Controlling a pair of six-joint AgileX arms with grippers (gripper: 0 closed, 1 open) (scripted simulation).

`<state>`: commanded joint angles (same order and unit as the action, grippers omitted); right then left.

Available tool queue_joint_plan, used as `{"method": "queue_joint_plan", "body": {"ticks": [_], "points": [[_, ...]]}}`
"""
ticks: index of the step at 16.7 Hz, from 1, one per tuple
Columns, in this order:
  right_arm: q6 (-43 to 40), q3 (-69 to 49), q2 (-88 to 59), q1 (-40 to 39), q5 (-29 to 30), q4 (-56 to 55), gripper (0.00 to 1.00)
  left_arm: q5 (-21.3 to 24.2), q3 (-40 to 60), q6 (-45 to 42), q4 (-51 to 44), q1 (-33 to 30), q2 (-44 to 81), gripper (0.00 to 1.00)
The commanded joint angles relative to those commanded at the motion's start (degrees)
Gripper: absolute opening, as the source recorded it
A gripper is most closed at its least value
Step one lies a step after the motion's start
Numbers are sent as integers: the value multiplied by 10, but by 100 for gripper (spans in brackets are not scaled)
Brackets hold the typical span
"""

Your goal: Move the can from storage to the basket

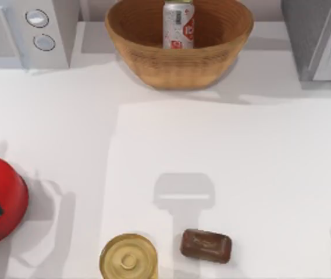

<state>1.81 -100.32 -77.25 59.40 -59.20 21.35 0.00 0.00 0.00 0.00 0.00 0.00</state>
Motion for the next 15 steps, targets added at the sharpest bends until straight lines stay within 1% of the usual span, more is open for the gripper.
{"method": "queue_joint_plan", "body": {"ticks": [2, 4, 7, 10, 15], "points": [[0, -1, 0, -6, 7, 0, 100, 0, 0, 0, 0, 0, 0, 100], [0, -5, -1, -34, 36, 2, 100, 0, 0, 0, 0, 0, 0, 100], [-1, -12, -4, -120, 122, 7, 100, 0, 0, 0, 0, 0, 0, 100], [-3, -17, -6, -252, 252, 15, 100, 0, 0, 0, 0, 0, 0, 100], [-6, -14, -1, -519, 519, 27, 100, 0, 0, 0, 0, 0, 0, 100]]}}
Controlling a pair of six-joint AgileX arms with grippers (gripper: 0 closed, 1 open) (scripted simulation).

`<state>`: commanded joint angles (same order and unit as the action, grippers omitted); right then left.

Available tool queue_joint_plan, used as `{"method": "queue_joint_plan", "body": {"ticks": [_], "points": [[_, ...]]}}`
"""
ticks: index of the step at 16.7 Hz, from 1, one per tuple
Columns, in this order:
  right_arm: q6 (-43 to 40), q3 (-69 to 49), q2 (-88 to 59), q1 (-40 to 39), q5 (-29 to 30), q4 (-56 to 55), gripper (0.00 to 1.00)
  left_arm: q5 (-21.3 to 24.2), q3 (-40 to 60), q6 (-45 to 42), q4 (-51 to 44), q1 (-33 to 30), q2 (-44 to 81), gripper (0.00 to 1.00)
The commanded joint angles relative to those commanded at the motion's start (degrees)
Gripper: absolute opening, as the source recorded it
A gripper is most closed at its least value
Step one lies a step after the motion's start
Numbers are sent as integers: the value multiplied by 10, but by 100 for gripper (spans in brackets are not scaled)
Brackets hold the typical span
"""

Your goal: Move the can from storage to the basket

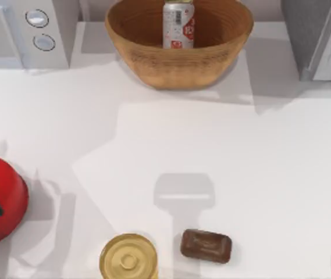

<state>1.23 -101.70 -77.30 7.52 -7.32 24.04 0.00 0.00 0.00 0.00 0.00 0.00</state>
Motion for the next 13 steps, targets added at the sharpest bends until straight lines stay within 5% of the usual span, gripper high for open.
{"method": "queue_joint_plan", "body": {"ticks": [6, 13], "points": [[-3, 18, 20, -261, 260, 7, 100, 0, 0, 0, 0, 0, 0, 100], [-4, 25, 28, -324, 324, 9, 100, 0, 0, 0, 0, 0, 0, 100]]}}
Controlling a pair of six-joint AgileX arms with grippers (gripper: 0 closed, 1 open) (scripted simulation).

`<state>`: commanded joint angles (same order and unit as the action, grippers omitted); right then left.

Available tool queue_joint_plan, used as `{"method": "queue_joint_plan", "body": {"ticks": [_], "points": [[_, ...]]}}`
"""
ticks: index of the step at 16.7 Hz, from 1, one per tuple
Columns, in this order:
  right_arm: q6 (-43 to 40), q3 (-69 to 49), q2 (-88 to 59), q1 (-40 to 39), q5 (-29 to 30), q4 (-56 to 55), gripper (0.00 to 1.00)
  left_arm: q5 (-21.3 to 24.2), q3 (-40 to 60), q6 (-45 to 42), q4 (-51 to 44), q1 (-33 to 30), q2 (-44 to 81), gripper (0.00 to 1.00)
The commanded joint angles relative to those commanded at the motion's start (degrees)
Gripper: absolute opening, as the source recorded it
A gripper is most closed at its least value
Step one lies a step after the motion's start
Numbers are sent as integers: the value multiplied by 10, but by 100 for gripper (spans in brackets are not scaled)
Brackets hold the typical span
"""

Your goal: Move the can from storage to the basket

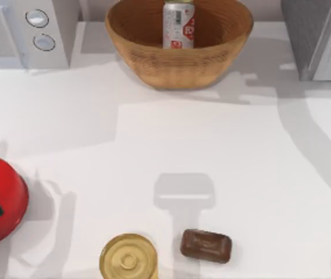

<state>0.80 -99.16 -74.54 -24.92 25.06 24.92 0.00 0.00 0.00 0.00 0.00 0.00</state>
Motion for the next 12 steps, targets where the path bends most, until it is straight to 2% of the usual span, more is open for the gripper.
{"method": "queue_joint_plan", "body": {"ticks": [2, 9, 12], "points": [[-8, -6, 12, 15, 11, 4, 100, 0, 0, 0, 0, 0, 0, 100], [-6, -64, -70, 59, -32, -20, 100, 0, 0, 0, 0, 0, 0, 100], [-6, -66, -73, 61, -34, -21, 100, 0, 0, 0, 0, 0, 0, 100]]}}
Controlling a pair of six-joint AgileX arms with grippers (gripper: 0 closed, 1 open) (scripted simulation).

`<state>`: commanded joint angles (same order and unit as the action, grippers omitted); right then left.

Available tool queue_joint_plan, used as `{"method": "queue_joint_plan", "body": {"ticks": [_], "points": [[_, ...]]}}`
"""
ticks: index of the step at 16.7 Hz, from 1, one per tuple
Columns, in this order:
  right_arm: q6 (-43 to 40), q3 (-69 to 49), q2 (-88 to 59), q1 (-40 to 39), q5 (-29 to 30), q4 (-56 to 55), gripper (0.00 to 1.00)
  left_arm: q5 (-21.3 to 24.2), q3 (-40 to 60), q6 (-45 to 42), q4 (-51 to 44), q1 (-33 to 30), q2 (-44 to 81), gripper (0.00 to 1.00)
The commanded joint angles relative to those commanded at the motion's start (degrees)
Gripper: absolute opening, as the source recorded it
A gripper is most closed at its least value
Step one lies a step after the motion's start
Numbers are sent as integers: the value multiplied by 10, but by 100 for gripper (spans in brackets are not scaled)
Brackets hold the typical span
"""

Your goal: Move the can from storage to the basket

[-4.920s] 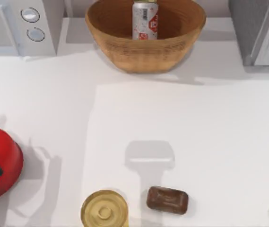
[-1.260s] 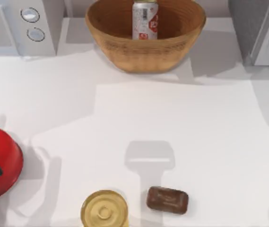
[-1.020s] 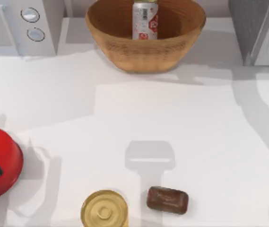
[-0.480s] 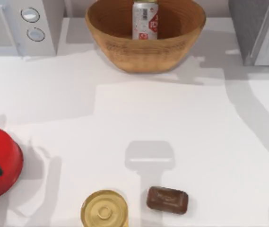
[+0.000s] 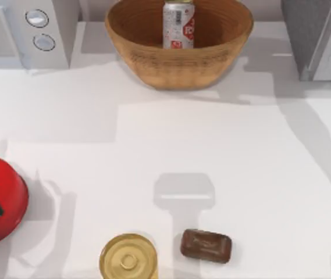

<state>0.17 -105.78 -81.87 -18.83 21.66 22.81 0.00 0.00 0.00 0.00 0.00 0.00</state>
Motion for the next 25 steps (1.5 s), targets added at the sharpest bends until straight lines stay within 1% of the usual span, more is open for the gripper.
{"method": "queue_joint_plan", "body": {"ticks": [4, 8, 12, 21, 25], "points": [[-1, 26, 30, -2, 0, -5, 100, 0, 0, 0, 0, 0, 0, 100], [-1, 134, 114, 19, -19, -33, 100, 0, 0, 0, 0, 0, 0, 100], [-1, 319, 247, 51, -55, -71, 100, 0, 0, 0, 0, 0, 0, 100], [-2, 806, 614, 138, -161, -169, 100, 0, 0, 0, 0, 0, 0, 100], [-2, 970, 744, 170, -197, -205, 100, 0, 0, 0, 0, 0, 0, 100]]}}
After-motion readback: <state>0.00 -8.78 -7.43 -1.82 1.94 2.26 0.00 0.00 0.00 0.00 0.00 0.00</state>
